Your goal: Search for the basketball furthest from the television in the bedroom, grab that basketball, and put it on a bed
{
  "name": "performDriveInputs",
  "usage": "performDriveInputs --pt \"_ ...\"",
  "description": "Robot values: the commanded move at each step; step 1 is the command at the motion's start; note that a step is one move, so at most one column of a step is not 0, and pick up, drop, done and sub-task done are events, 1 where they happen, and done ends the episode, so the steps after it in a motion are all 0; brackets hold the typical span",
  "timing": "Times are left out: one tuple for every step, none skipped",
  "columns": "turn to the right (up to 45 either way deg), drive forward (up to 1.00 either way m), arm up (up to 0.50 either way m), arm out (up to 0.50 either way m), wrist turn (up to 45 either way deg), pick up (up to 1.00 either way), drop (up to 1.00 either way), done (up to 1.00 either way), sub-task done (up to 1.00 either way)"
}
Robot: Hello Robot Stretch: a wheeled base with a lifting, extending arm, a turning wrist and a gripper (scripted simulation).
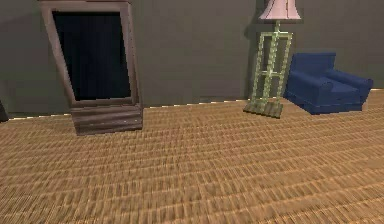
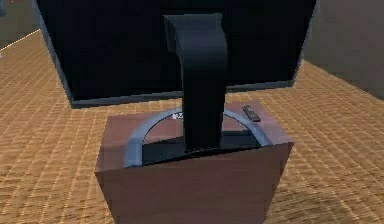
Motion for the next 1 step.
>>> performDriveInputs --pt "0.0 0.15 0.0 0.0 0.0 0.0 0.0 0.0 0.0"
